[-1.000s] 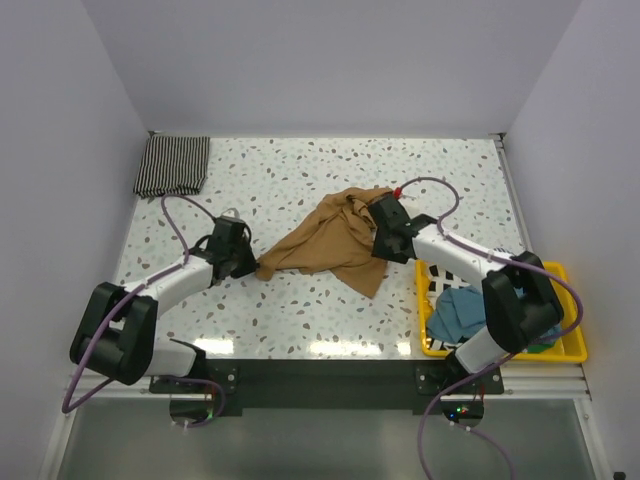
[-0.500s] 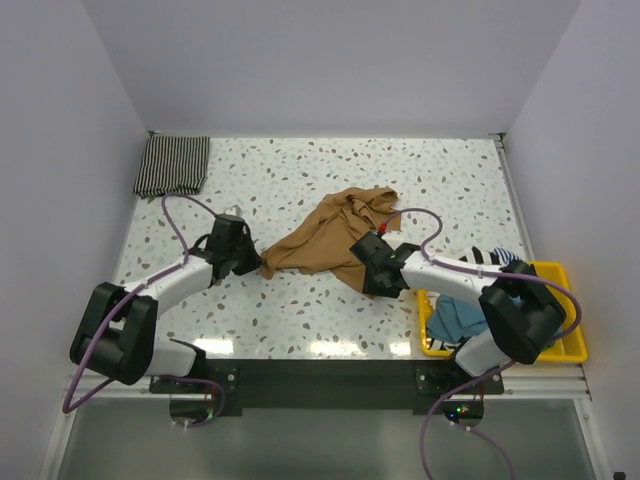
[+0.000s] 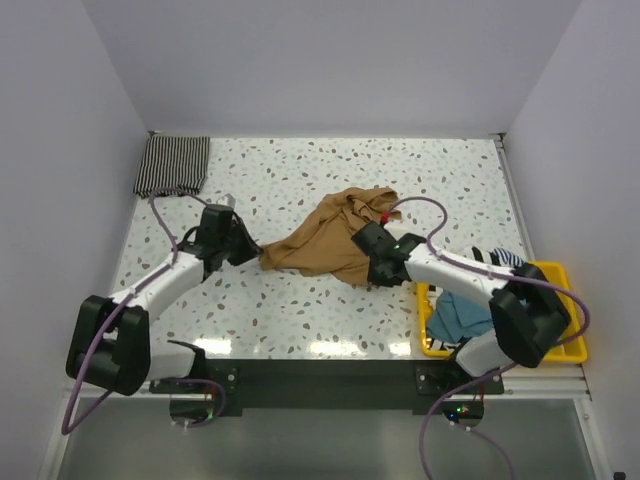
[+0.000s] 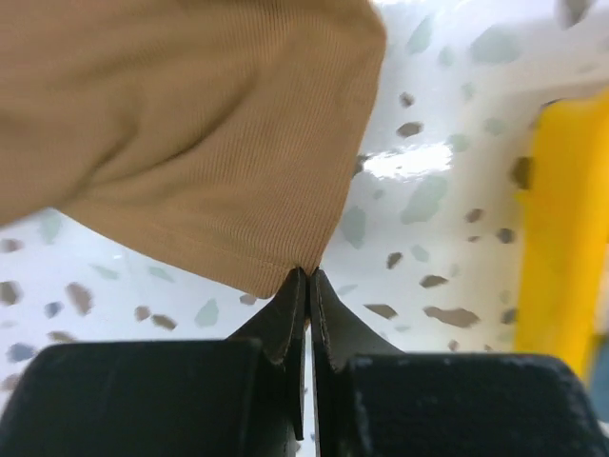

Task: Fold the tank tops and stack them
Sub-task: Flatten the tank top out, then fold the tank top

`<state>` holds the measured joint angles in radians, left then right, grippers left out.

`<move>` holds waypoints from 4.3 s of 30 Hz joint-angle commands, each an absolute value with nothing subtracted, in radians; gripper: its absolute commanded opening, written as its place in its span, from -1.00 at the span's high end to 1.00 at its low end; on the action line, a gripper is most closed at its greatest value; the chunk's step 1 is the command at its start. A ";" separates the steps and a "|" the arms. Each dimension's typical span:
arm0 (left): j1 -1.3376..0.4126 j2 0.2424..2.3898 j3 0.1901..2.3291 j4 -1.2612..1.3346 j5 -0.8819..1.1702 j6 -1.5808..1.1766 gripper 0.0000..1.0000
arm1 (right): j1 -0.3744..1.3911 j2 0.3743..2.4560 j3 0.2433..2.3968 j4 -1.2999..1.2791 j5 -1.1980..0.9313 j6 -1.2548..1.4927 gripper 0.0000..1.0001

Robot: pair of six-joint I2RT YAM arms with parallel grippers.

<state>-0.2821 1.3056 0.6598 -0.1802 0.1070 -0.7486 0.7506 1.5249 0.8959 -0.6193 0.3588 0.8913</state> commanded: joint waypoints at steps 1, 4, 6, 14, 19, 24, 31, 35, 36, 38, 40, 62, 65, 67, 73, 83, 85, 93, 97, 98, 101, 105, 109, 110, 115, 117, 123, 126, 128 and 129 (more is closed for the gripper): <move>-0.235 1.214 0.773 -0.202 0.205 -0.742 1.00 | 0.704 1.314 1.078 -0.797 0.480 0.816 1.00; -0.187 1.161 0.851 -0.248 0.267 -0.749 1.00 | 0.620 1.189 1.242 -0.880 0.492 0.735 1.00; -0.157 1.120 0.914 -0.278 0.322 -0.770 1.00 | 0.600 1.137 1.340 -0.919 0.498 0.680 1.00; -0.138 0.959 1.195 -0.305 0.390 -0.917 1.00 | 0.598 1.104 1.874 -1.045 0.522 0.568 1.00; -0.138 0.945 1.400 -0.321 0.345 -0.962 1.00 | 0.598 1.164 2.121 -1.081 0.497 0.522 1.00; -0.138 0.997 1.460 -0.279 0.339 -1.003 1.00 | 0.598 1.198 2.180 -1.052 0.515 0.486 1.00; -0.120 1.185 1.515 -0.152 0.298 -1.011 1.00 | 0.585 1.383 2.171 -0.867 0.461 0.410 1.00; -0.065 1.385 1.612 -0.019 0.377 -1.048 1.00 | 0.509 1.587 2.339 -0.816 0.335 0.388 1.00; -0.057 1.435 1.696 -0.015 0.408 -1.055 1.00 | 0.485 1.644 2.397 -0.818 0.301 0.391 1.00; -0.038 1.563 1.782 0.044 0.483 -1.069 1.00 | 0.417 1.783 2.573 -0.815 0.200 0.417 1.00; -0.017 1.666 1.942 0.026 0.544 -1.071 1.00 | 0.359 1.877 2.728 -0.816 0.135 0.448 1.00; 0.164 1.195 0.589 0.155 0.644 -0.983 0.92 | 0.313 1.410 1.093 -0.483 -0.063 0.592 1.00; 0.164 1.100 0.374 0.141 0.641 -0.951 0.38 | 0.313 1.428 0.954 -0.511 -0.072 0.597 0.77; 0.164 1.031 0.318 0.114 0.646 -0.928 0.16 | 0.313 1.384 0.884 -0.519 -0.055 0.604 0.21; 0.163 0.862 0.373 -0.115 0.529 -0.861 -0.15 | 0.348 1.224 0.844 -0.583 -0.003 0.620 -0.34; 0.147 1.257 0.783 -0.107 0.385 -0.742 -0.01 | 0.744 1.468 1.089 -0.520 0.190 0.729 0.06; 0.147 1.282 0.833 -0.104 0.391 -0.733 -0.01 | 0.837 1.619 1.219 -0.518 0.213 0.735 0.11; 0.161 1.330 1.126 -0.259 0.267 -0.678 -0.01 | 1.008 2.089 1.793 -0.629 0.259 0.762 0.26; 0.170 1.339 1.195 -0.261 0.281 -0.698 -0.01 | 1.043 2.241 1.959 -0.682 0.293 0.779 0.29; 0.170 1.342 1.200 -0.259 0.288 -0.703 -0.01 | 1.049 2.287 1.988 -0.701 0.304 0.781 0.30; 0.170 1.348 1.207 -0.241 0.313 -0.716 -0.01 | 1.062 2.336 2.059 -0.742 0.319 0.795 0.30; 0.172 1.351 1.203 -0.222 0.330 -0.719 -0.01 | 1.086 2.358 2.078 -0.736 0.330 0.810 0.30; 0.170 1.358 1.190 -0.212 0.342 -0.721 0.00 | 1.098 2.391 2.126 -0.762 0.347 0.810 0.28; 0.172 1.361 1.187 -0.209 0.345 -0.719 0.00 | 1.098 2.399 2.140 -0.765 0.345 0.808 0.28; 0.170 1.367 1.167 -0.192 0.353 -0.723 0.01 | 1.126 2.414 2.171 -0.782 0.394 0.808 0.26; 0.170 1.368 1.163 -0.193 0.353 -0.721 0.01 | 1.129 2.428 2.184 -0.791 0.393 0.808 0.26; 0.170 1.371 1.154 -0.184 0.356 -0.721 0.02 | 1.141 2.487 2.221 -0.808 0.382 0.808 0.25; 0.170 1.376 1.151 -0.183 0.357 -0.722 0.02 | 1.143 2.507 2.230 -0.816 0.376 0.808 0.25; 0.170 1.377 1.143 -0.178 0.357 -0.726 0.02 | 1.147 2.511 2.227 -0.815 0.365 0.804 0.38; 0.172 1.378 1.140 -0.175 0.354 -0.726 0.03 | 1.150 2.508 2.226 -0.818 0.364 0.795 0.50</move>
